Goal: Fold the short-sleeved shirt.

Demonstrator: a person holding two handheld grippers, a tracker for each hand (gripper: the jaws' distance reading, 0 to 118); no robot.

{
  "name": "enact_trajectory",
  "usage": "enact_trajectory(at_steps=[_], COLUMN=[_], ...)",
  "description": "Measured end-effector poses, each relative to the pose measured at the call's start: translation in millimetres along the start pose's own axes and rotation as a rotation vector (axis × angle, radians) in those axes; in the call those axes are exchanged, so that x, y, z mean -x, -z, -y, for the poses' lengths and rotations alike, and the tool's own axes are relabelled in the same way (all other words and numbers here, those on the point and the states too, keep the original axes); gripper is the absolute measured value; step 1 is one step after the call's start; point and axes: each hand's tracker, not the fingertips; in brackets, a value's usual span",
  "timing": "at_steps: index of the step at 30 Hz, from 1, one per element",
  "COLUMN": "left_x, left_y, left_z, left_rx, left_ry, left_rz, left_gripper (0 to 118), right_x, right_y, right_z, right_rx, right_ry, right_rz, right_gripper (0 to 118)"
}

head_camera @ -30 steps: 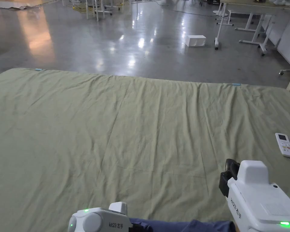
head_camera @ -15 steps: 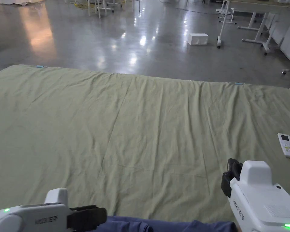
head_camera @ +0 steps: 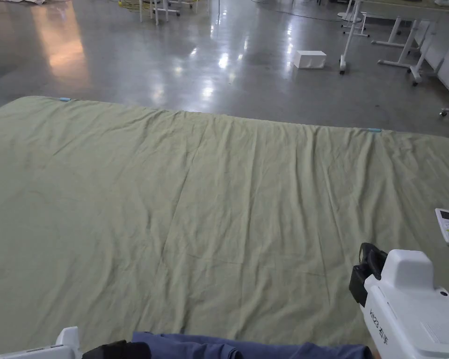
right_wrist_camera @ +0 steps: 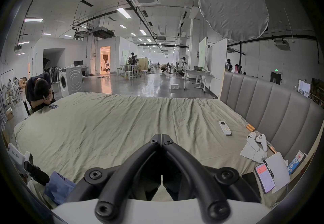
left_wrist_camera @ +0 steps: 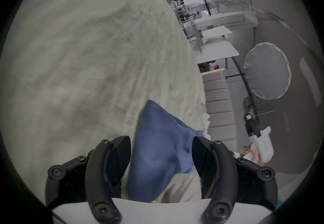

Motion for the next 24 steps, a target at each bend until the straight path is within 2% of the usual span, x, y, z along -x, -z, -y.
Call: enact_trajectory(at_steps=[2, 5, 6, 10, 18, 24], left_x=[1.2, -5.9, -7.6, -12.9, -62.2, -100.8], left_y=[11.8, 23.2, 25.5, 22.6, -11.6, -64.1], left_z=[1.4, 4.6, 4.9, 7.6, -1.3, -27.7], left_rx=[0.051, 0.053, 0.053, 0.046, 0.005, -0.056], left_ry=[0.001, 0.079, 0.095, 0.066, 0.212, 0.343], left_rz=[0.000, -0.080, -0.110, -0.057, -0.053, -0.214], left_gripper=[67, 22, 21, 15, 13, 13], right_x=[0.6, 1.7, 2.0, 3.8, 9.0, 11.1], right_y=[-0.1, -1.0, -1.3, -1.3, -0.7, -0.4], right_z=[-0.7, -1.8, -1.5, -2.2, -4.8, -6.6], right_rx=[0.003, 0.006, 0.006, 0.010, 0.013, 0.009], right_ry=[-0.006, -0.016, -0.019, -0.029, -0.043, -0.059], right_rz=[0.001, 0.002, 0.002, -0.001, -0.014, -0.026], right_gripper=[0, 0, 0, 0, 0, 0])
